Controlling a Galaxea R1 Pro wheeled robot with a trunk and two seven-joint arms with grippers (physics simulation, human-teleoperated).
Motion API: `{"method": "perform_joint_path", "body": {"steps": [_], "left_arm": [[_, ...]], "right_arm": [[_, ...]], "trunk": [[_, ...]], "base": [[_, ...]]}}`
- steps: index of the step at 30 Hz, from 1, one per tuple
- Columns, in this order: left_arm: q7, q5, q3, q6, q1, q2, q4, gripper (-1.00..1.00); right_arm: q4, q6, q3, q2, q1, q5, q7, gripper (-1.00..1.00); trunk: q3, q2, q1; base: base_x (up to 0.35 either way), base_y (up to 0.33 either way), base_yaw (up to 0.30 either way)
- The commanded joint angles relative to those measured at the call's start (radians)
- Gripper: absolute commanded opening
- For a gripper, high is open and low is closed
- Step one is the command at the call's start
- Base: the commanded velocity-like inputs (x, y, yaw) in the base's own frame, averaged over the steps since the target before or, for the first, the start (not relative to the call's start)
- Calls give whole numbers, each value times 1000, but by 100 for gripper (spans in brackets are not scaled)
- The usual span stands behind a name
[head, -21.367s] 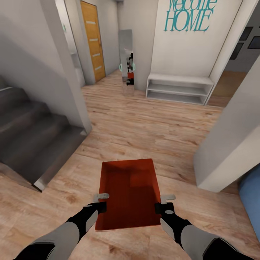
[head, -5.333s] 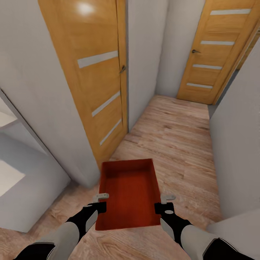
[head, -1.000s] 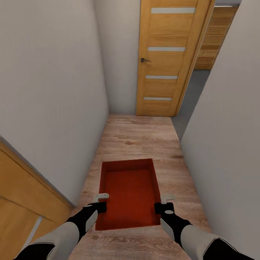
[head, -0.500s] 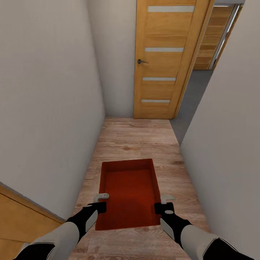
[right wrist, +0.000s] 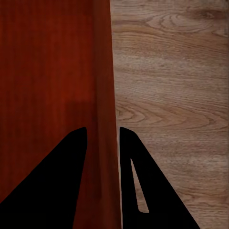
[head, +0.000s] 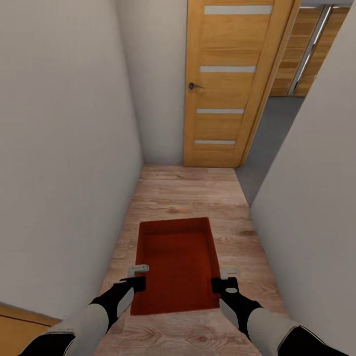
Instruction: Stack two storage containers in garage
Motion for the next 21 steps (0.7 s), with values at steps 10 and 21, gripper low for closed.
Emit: {"method": "perform_joint_path", "body": {"steps": [10, 21], "left_arm": [[11, -5, -28, 7, 1, 10, -1, -100], [11, -5, -28, 7, 1, 10, -1, -100]], "right_arm": [[0, -8, -43, -3, -2, -1, -6, -100], [0, -8, -43, -3, -2, -1, -6, -100]], "trunk": [[-1, 0, 1], [-1, 0, 1]], "base": [[323, 0, 0], [323, 0, 0]]}}
